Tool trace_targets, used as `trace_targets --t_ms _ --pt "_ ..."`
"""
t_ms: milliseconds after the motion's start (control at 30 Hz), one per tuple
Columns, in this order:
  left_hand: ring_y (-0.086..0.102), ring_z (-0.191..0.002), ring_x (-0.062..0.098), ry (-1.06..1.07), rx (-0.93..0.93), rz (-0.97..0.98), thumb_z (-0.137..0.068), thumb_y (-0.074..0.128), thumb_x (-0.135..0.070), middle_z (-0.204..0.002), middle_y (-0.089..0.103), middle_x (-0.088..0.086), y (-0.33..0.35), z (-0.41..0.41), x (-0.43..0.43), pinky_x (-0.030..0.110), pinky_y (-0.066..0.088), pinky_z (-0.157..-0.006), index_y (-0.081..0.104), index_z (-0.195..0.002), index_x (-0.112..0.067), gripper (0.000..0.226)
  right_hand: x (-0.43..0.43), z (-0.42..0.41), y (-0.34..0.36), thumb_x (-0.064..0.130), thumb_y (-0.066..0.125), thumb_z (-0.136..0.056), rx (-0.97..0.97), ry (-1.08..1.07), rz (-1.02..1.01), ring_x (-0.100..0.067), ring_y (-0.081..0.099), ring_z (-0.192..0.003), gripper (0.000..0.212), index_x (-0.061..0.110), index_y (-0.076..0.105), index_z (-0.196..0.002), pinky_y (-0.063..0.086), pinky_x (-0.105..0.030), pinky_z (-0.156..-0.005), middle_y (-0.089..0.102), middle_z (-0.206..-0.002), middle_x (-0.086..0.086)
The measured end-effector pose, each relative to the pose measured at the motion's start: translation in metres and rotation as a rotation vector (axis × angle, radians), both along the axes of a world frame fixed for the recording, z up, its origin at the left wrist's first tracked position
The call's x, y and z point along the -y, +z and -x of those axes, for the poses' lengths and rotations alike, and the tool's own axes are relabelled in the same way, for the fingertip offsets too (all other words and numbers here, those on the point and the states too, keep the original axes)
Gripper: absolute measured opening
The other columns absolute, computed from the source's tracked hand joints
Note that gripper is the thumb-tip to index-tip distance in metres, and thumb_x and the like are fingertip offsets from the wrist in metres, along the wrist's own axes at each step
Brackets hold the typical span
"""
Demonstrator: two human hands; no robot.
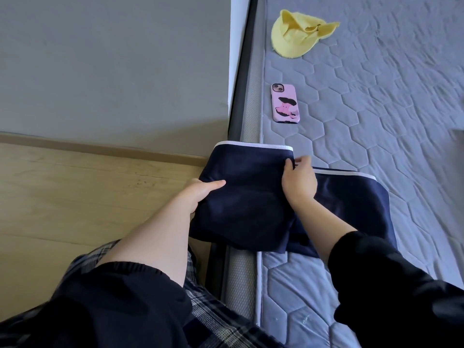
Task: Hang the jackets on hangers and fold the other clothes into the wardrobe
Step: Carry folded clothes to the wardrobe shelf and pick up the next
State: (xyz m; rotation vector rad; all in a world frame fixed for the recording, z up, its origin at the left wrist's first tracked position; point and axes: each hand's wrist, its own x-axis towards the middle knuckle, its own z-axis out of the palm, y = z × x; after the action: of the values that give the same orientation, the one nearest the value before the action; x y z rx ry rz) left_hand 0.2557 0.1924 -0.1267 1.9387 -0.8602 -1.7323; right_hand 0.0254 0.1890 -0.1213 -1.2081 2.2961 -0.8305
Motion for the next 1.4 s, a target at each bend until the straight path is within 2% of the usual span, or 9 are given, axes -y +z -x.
trace_targets --t_ms 133,267,367,433,500,600,1000,1200,1400 --pt "0.065 -0.094 0.027 0.014 0.05 0.04 -0.071 0.082 -0.039 -0.104 0.069 0.006 0.0 0.004 -0.001 0.041 0.052 -0.092 0.063 -0.108 -0.011 0.05 -0.008 -0.019 0.0 0.021 0.045 -0.088 -0.447 0.506 0.482 -0.032 0.043 -0.118 0.043 0.003 0.051 -0.127 0.033 -0.042 -0.101 0.052 -0.128 -0.016" --pt "0.058 -0.095 0.024 -0.006 0.198 0.116 -0.077 0.077 -0.038 -0.104 0.06 0.004 -0.001 0.008 -0.006 0.033 0.048 -0.086 0.058 -0.112 -0.01 0.049 -0.025 0.008 -0.029 0.041 0.032 -0.096 -0.817 0.884 -0.102 -0.021 0.014 -0.147 0.06 0.018 0.024 -0.151 0.01 -0.051 -0.116 0.018 -0.16 -0.003" --pt "0.057 -0.089 0.024 -0.032 0.258 0.171 -0.078 0.075 -0.039 -0.098 0.06 0.002 0.002 0.014 -0.008 0.031 0.044 -0.079 0.06 -0.106 -0.012 0.042 -0.023 0.02 -0.021 0.026 0.031 -0.097 -0.674 0.535 -0.296 -0.023 -0.002 -0.148 0.063 0.014 0.006 -0.153 -0.001 -0.055 -0.115 0.001 -0.162 -0.003" --pt "0.056 -0.084 0.024 -0.026 0.273 0.194 -0.08 0.074 -0.038 -0.089 0.06 0.0 0.004 0.016 -0.01 0.03 0.043 -0.075 0.058 -0.091 -0.016 0.03 -0.027 -0.003 -0.01 0.021 0.036 -0.093 -0.566 0.44 -0.161 -0.026 0.0 -0.148 0.066 0.011 0.01 -0.153 0.002 -0.055 -0.115 0.003 -0.161 -0.009" --pt "0.059 -0.084 0.025 -0.011 0.285 0.222 -0.08 0.074 -0.036 -0.085 0.061 0.001 0.006 0.016 -0.011 0.029 0.042 -0.073 0.057 -0.085 -0.017 0.027 -0.04 -0.024 -0.012 0.029 0.039 -0.093 -0.562 0.573 0.002 -0.027 0.006 -0.148 0.064 0.014 0.019 -0.152 0.007 -0.055 -0.115 0.01 -0.16 -0.009" --pt "0.062 -0.096 0.028 -0.004 0.353 0.244 -0.078 0.076 -0.037 -0.101 0.065 0.006 0.005 0.012 -0.014 0.029 0.043 -0.076 0.062 -0.101 -0.011 0.037 -0.061 -0.025 -0.033 0.047 0.027 -0.098 -0.64 0.811 -0.171 -0.021 -0.002 -0.149 0.061 0.027 0.013 -0.153 0.002 -0.051 -0.116 0.001 -0.162 -0.001" --pt "0.051 -0.074 0.015 -0.014 0.176 0.261 -0.082 0.061 -0.025 -0.085 0.056 -0.003 0.072 0.021 -0.007 0.031 0.04 -0.067 0.054 -0.096 -0.018 0.017 -0.044 -0.018 -0.022 0.037 0.045 -0.097 -0.203 0.74 -0.279 -0.017 -0.006 -0.148 0.067 0.026 0.011 -0.153 0.002 -0.047 -0.118 -0.003 -0.162 -0.003" --pt "0.052 -0.075 0.028 0.036 0.488 0.428 -0.077 0.055 -0.011 -0.081 0.055 0.002 0.096 0.02 -0.001 0.029 0.036 -0.064 0.051 -0.091 -0.013 0.015 -0.044 0.012 0.005 0.015 0.054 -0.092 0.11 0.521 -0.097 -0.018 0.028 -0.142 0.048 0.009 0.046 -0.14 0.02 -0.019 -0.11 0.034 -0.153 -0.006" --pt "0.057 -0.093 0.036 -0.066 0.812 0.645 -0.076 0.055 -0.014 -0.1 0.059 0.007 0.102 0.038 -0.011 0.037 0.044 -0.074 0.05 -0.104 -0.015 0.028 -0.058 0.031 0.003 0.011 0.054 -0.09 0.065 0.417 -0.079 -0.022 0.038 -0.136 0.04 0.007 0.057 -0.13 0.024 -0.023 -0.108 0.043 -0.147 -0.01"
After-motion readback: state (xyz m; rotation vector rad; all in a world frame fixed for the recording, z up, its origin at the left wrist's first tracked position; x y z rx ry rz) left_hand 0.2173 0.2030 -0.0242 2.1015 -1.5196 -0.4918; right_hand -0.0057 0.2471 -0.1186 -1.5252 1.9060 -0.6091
